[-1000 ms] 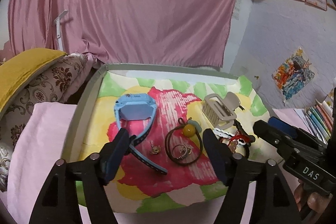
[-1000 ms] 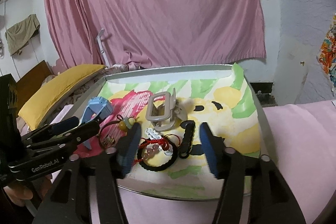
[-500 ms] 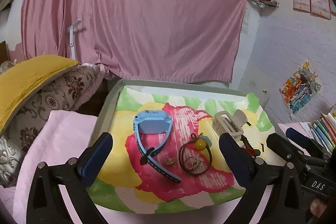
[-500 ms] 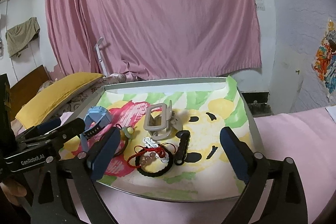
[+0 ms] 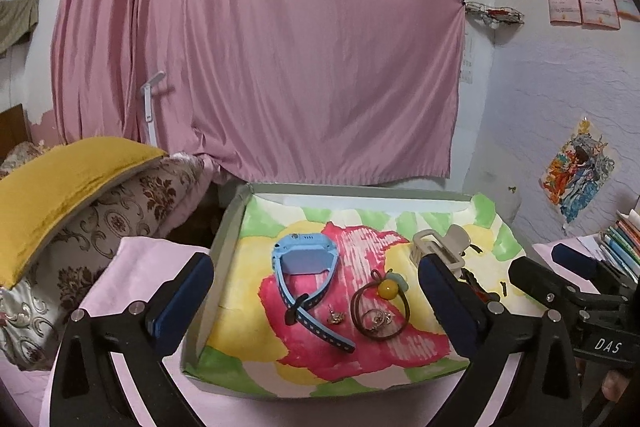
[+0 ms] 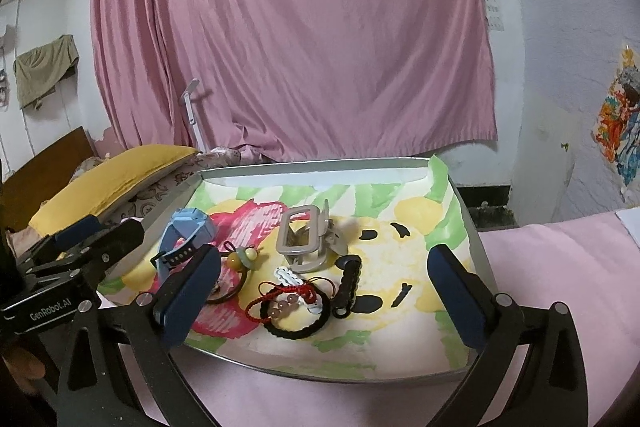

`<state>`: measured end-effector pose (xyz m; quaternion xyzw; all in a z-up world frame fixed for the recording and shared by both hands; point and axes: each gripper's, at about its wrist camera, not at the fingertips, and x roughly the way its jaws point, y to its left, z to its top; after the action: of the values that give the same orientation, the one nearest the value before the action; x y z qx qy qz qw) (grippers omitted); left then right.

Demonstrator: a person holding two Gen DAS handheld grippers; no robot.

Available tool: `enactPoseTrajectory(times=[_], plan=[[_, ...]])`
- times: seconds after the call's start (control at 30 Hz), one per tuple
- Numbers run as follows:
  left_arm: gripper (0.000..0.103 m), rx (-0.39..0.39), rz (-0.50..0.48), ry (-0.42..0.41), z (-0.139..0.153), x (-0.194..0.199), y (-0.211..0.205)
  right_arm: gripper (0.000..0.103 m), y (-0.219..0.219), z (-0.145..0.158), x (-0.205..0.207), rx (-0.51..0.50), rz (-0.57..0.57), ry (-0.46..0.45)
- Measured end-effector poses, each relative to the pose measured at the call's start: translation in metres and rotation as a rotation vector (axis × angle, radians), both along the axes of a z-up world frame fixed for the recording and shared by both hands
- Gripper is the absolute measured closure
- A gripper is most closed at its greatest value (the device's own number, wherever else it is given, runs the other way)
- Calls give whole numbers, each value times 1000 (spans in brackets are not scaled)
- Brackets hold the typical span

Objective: Organize jewelry

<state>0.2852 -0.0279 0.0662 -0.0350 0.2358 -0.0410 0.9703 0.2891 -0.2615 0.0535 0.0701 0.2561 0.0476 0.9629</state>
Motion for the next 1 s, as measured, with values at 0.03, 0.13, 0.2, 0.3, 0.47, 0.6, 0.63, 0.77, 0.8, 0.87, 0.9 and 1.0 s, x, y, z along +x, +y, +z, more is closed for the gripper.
enactPoseTrajectory(times=[0.03,0.13,0.2,0.3,0.47,0.6,0.63,0.77,0.8,0.87,0.9,1.0], plan=[[0,1,1,-5,0,-2,1,2,1,1,-2,-5,0,-6],[0,7,15,-19,1,-7,2,2,1,3,-7,-16,0,-27],[0,9,20,-29,2,-9,3,2,1,5,-11,-19,2,-37],[0,12,18,-38,3,-13,3,2,1,7,-16,-19,8,-51],[0,14,33,-60,4,-25,7,2,4,12,-25,-20,19,-71],[0,15,48,-69,7,-36,13,2,6,15,-37,-24,27,-83],[0,15,51,-74,8,-41,14,2,6,17,-40,-24,28,-87],[0,25,56,-86,10,-59,17,2,7,21,-57,-28,34,-103],[0,26,55,-87,11,-63,18,2,8,22,-61,-28,36,-106],[0,28,54,-89,11,-74,19,2,8,24,-70,-29,39,-112],[0,27,55,-90,11,-77,20,2,8,25,-76,-29,41,-114],[0,19,53,-90,11,-93,23,2,9,27,-91,-27,47,-123]])
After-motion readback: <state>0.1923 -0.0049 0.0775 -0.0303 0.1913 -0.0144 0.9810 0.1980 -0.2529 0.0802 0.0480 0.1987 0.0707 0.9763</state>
